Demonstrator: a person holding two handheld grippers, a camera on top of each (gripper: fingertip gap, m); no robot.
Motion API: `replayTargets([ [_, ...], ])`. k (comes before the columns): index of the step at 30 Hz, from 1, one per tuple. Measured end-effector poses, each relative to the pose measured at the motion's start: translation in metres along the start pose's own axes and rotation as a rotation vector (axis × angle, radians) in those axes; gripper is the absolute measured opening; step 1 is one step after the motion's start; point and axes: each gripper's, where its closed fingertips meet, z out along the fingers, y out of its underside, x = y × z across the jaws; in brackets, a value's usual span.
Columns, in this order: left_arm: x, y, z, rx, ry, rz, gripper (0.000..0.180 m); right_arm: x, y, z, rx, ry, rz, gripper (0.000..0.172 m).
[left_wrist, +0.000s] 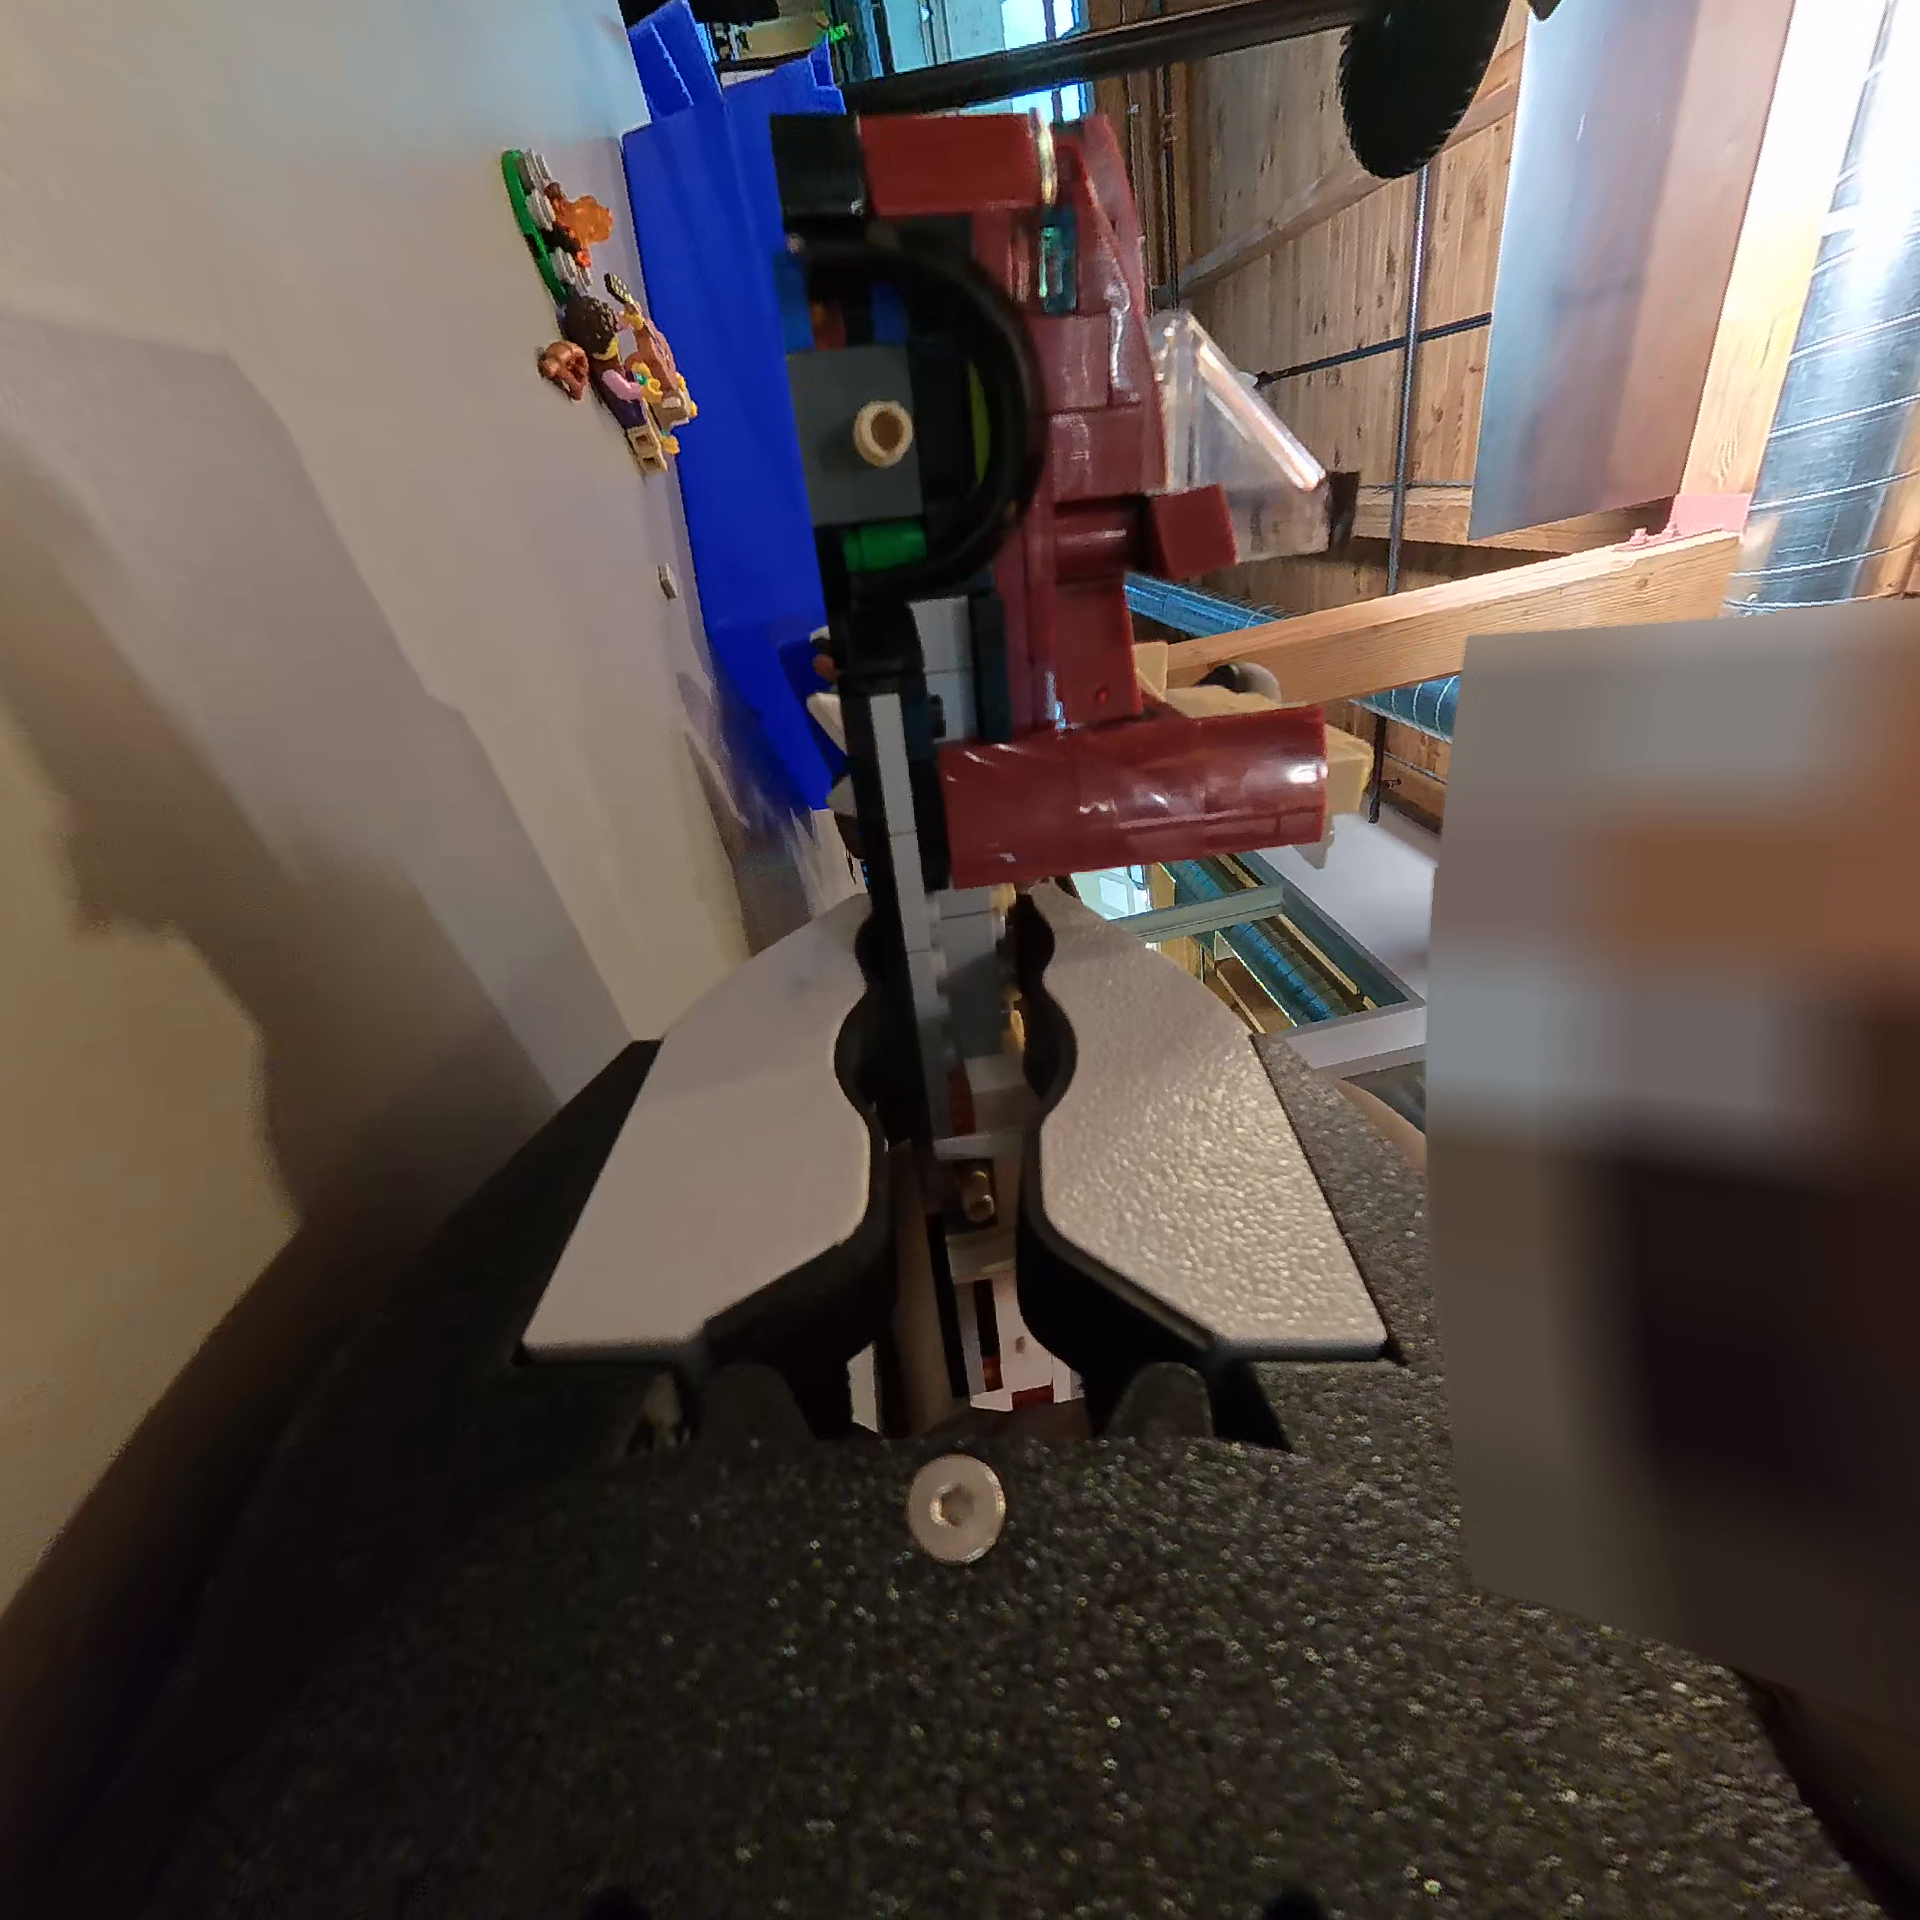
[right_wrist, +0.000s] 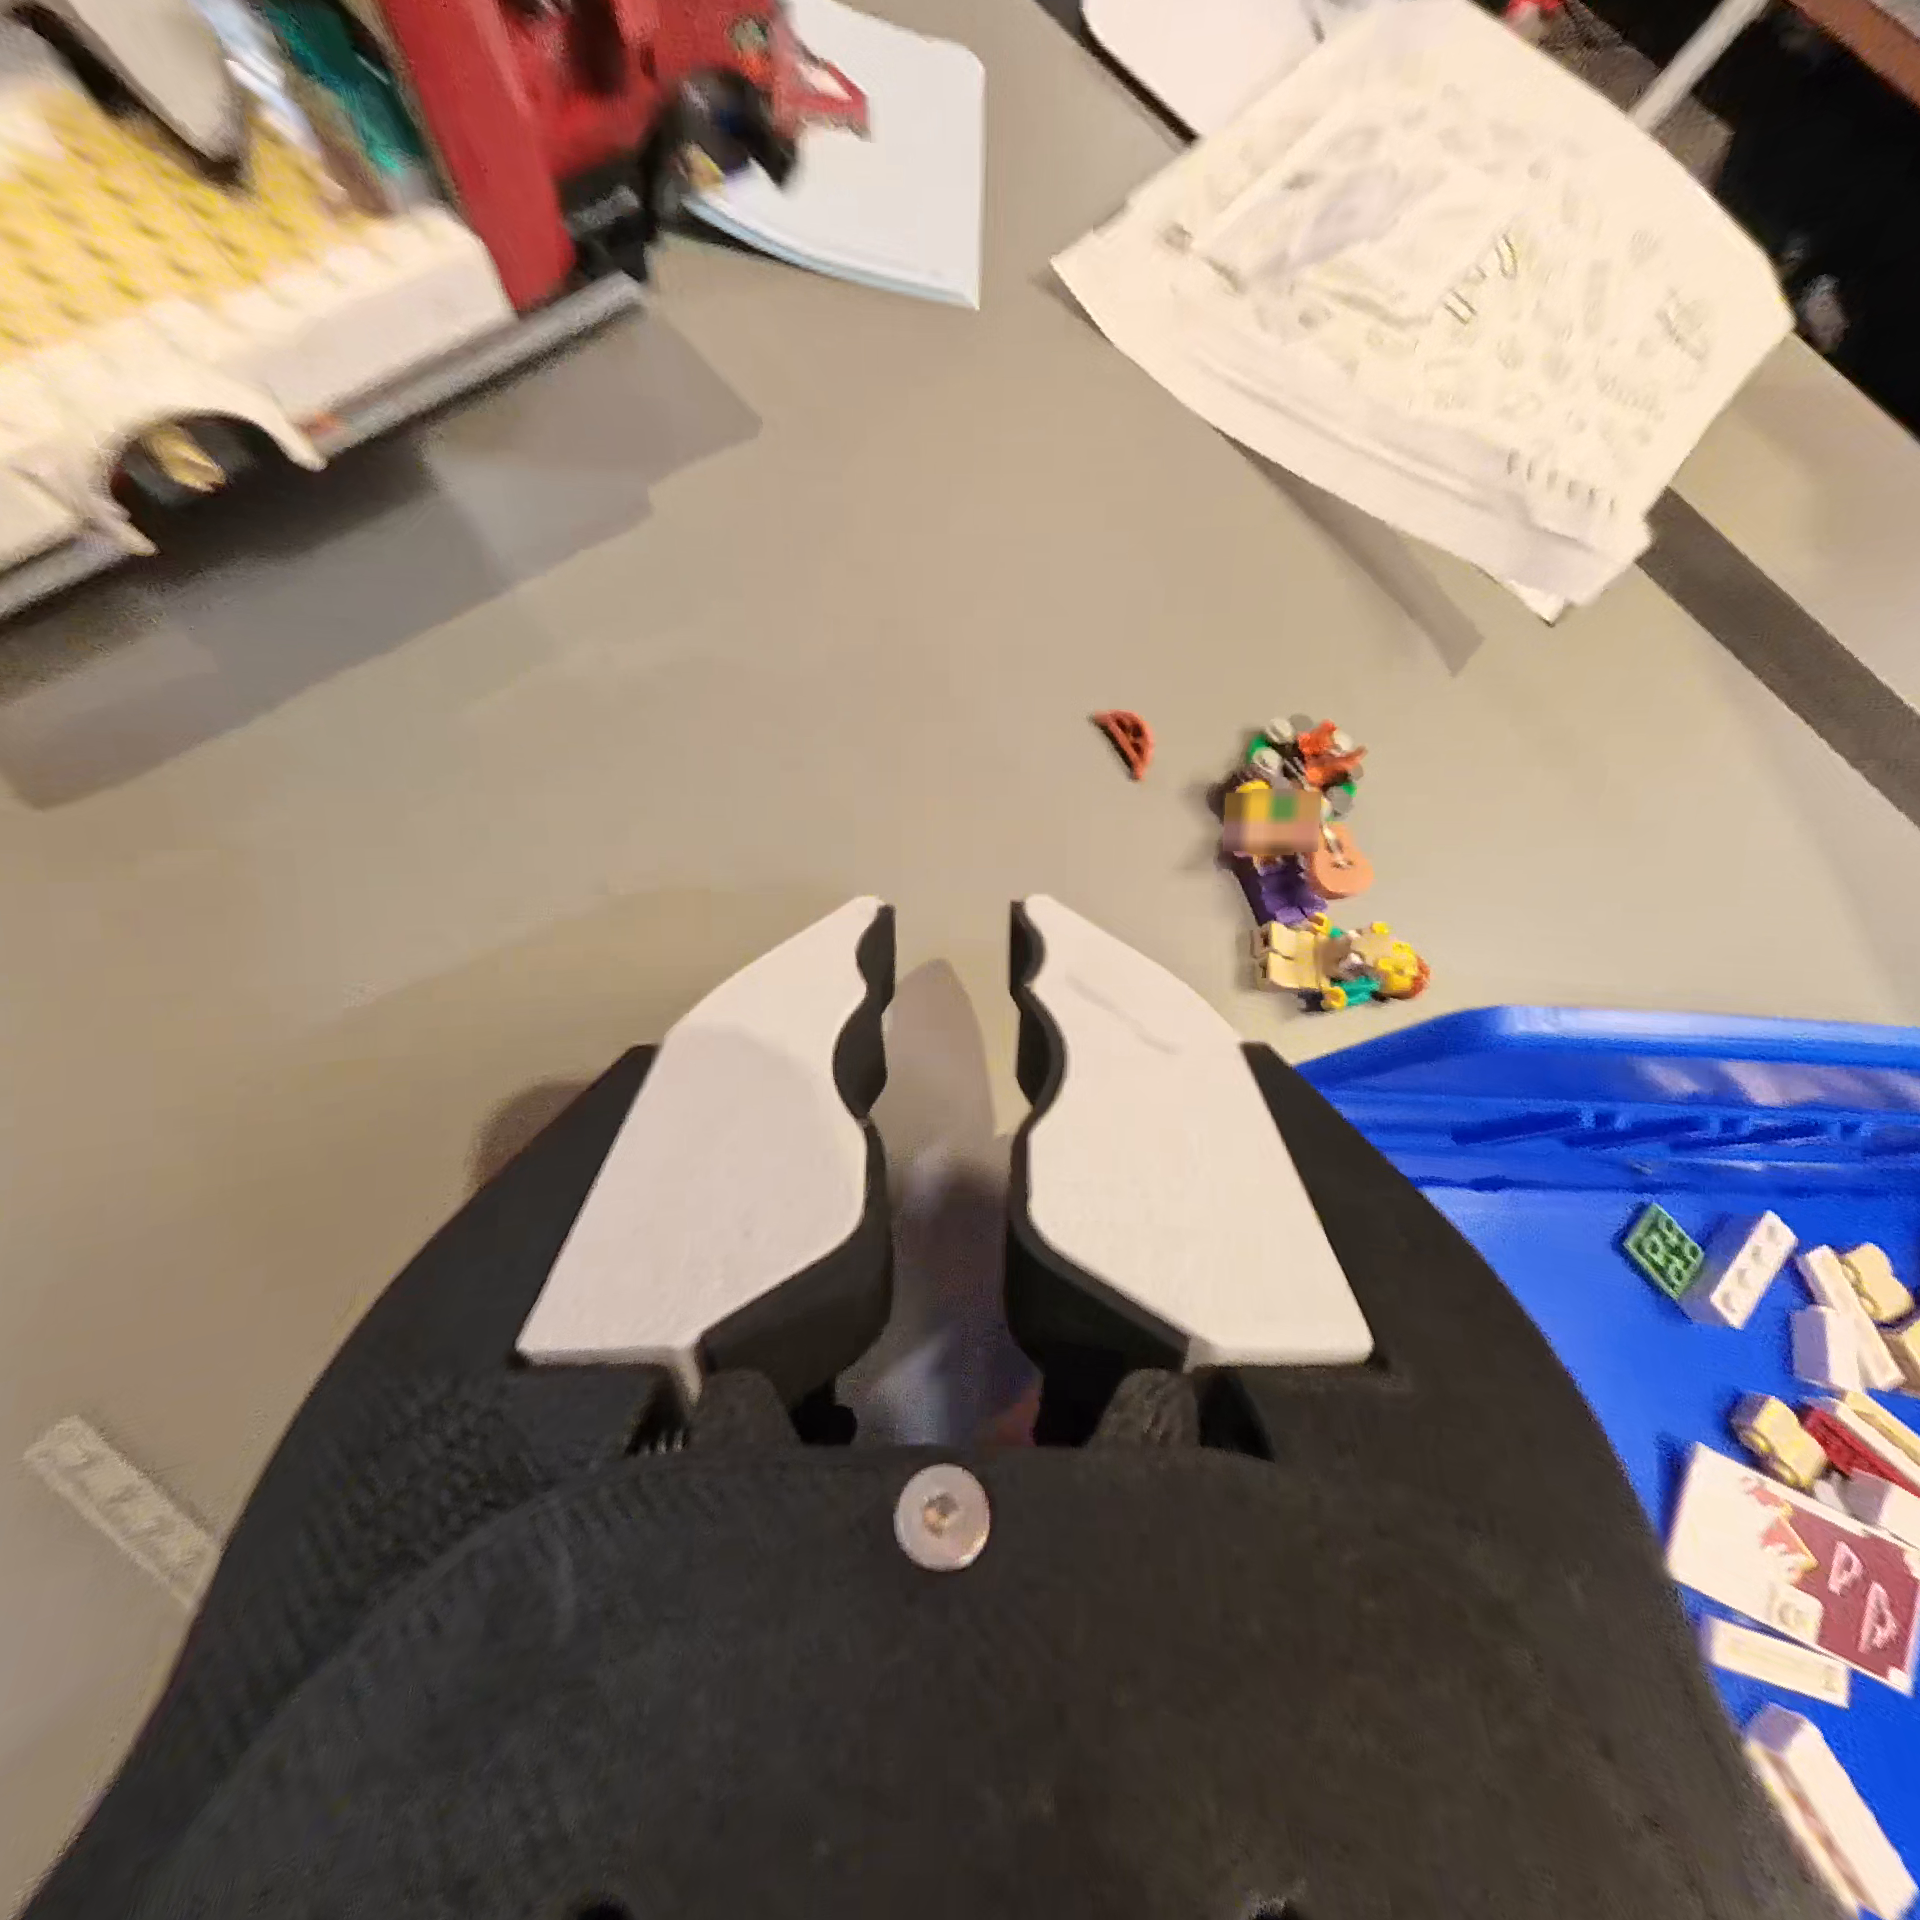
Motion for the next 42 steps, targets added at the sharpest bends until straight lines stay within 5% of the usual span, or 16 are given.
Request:
replayTargets([
  [9, 0.0, 0.001, 0.0, -0.006, -0.001, 0.003, 0.022, 0.039, 0.021, 0.011, -0.129, 0.166, 0.038, 0.019],
  [23, 0.0, 0.001, 0.0, -0.008, 0.0, 0.002, 0.022, 0.031, 0.03, 0.024, -0.126, -0.063, 0.239, 0.029],
  [42, 0.0, 0.002, 0.0, -0.011, -0.002, 0.007, 0.022, 0.037, 0.041, 0.034, -0.223, -0.029, 0.245, 0.014],
])
